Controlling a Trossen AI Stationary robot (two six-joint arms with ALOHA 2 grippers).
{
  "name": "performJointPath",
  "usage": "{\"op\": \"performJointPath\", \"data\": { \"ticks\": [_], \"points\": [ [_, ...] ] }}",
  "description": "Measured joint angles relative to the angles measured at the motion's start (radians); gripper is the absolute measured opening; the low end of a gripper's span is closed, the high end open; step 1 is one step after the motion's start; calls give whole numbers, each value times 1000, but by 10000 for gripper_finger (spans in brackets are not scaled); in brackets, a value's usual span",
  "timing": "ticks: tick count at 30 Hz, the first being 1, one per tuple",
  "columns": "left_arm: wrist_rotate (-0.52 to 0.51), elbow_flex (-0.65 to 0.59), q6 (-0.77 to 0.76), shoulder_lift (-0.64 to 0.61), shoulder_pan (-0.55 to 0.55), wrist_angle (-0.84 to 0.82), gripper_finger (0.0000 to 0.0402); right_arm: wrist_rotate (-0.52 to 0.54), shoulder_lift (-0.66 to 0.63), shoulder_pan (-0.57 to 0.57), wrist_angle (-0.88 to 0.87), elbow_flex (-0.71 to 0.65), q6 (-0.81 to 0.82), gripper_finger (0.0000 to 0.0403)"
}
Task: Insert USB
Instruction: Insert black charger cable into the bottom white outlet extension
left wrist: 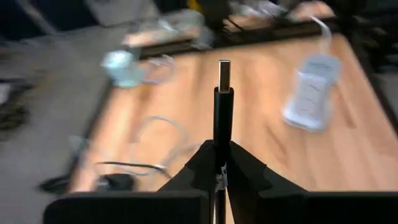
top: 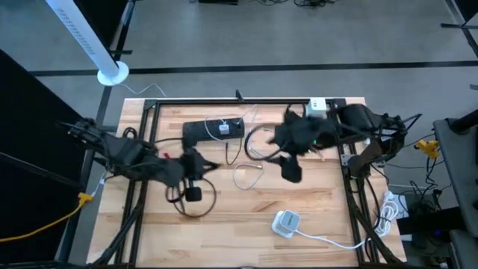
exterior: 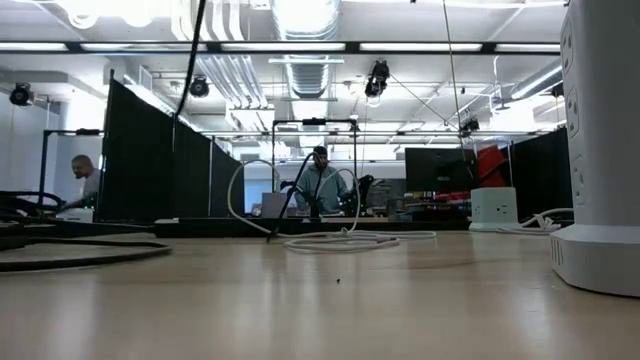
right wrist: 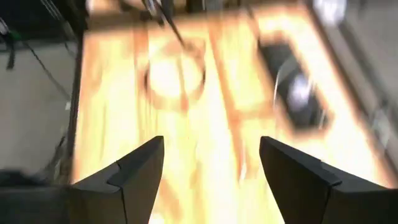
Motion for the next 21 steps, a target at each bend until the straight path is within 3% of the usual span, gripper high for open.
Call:
{"op": "performJointPath", "data": {
  "ticks": [4, 8, 15, 21],
  "points": [
    [246, -153, 67, 0, 66, 198, 12, 7, 13, 92, -156, -10, 254, 256],
    [399, -286, 99, 17, 117, 411, 12, 71, 14, 215, -147, -53, 443, 251],
    [440, -305, 38, 167, 172, 459, 12, 129, 48, 345, -154, -195, 746, 228],
    [515, -203, 74, 366, 179, 396, 12, 43, 88, 394, -112, -292, 906, 225]
  ]
}}
